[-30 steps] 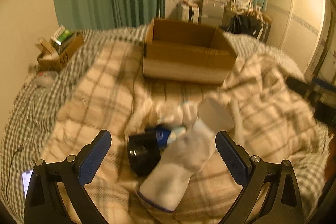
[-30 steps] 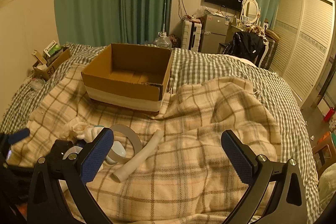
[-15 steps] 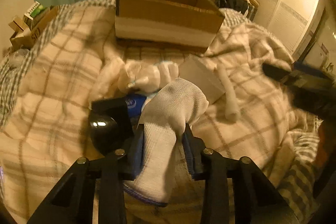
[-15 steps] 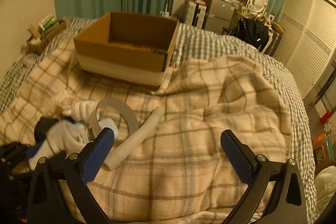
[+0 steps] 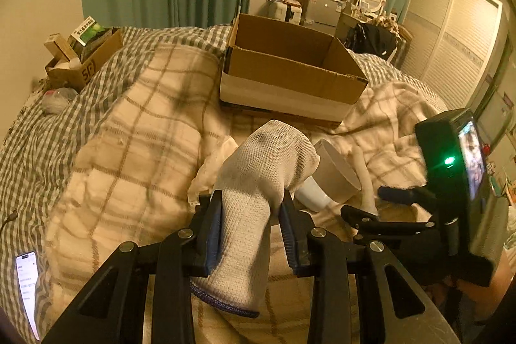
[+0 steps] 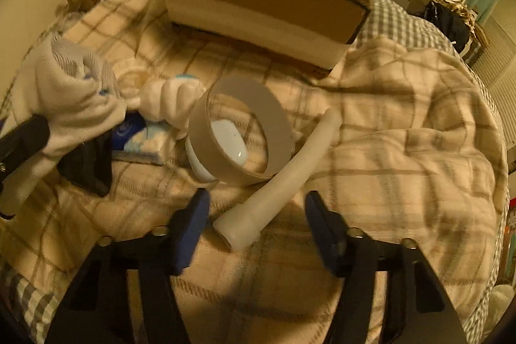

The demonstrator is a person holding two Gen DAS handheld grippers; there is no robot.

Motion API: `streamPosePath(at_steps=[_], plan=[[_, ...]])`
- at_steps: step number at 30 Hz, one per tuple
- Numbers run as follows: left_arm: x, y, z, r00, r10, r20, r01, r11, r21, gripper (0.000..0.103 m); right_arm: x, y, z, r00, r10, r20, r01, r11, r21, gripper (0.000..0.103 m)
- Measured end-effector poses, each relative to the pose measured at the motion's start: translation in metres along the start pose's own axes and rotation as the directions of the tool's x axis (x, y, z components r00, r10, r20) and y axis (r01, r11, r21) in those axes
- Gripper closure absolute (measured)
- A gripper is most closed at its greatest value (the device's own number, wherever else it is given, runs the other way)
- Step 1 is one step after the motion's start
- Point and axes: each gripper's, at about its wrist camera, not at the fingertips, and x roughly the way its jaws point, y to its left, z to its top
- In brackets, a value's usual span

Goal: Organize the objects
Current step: 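Carry the sock into the box with the left tool while the right tool drops the white tube in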

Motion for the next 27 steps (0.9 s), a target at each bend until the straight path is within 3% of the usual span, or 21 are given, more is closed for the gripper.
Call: streamPosePath(at_steps=[2, 6, 10, 14, 18, 22, 27], plan=[[0.0, -0.001, -0.001, 1.0, -0.002, -0.001, 0.002, 1.0, 0.003, 0.07, 0.005, 0.002, -0.002, 0.999, -0.026, -0.022, 0.026, 1.0, -0.013, 0.065], [-0.003, -0.001, -0.001, 1.0, -0.004, 0.012, 0.003, 1.0, 0.01, 0.07, -0.009, 0.004, -0.005, 0.999, -0.048, 0.02, 0.049, 0.998, -0.033, 0.083], [-0.004, -0.001, 0.0, 1.0, -0.007, 0.013, 0.007, 1.0, 0.004, 0.07, -0.038, 0.0, -0.005, 0.993, -0.076, 0.089, 0.08, 0.996, -0.048, 0.086], [-0.007, -0.003, 0.004, 1.0, -0.008, 0.02, 0.008, 1.0, 0.008, 0.07, -0.077, -0.012, 0.005, 0.974, -0.132, 0.183, 0.145, 0.988, -0.057, 0.087], [-0.015, -0.009, 0.018, 0.999, -0.01, 0.045, 0.009, 1.0, 0.027, 0.07, -0.116, -0.033, 0.027, 0.954, -0.116, 0.277, 0.122, 0.993, -0.004, 0.091], [-0.026, -0.014, 0.048, 0.995, -0.028, 0.094, 0.024, 0.999, 0.037, 0.07, -0.142, -0.043, 0.059, 0.924, -0.133, 0.358, 0.138, 0.99, 0.013, 0.093], [-0.03, -0.018, 0.09, 0.988, -0.02, 0.153, 0.011, 0.998, 0.059, 0.07, -0.161, -0.055, 0.096, 0.896, -0.098, 0.433, 0.084, 0.995, 0.05, 0.094]])
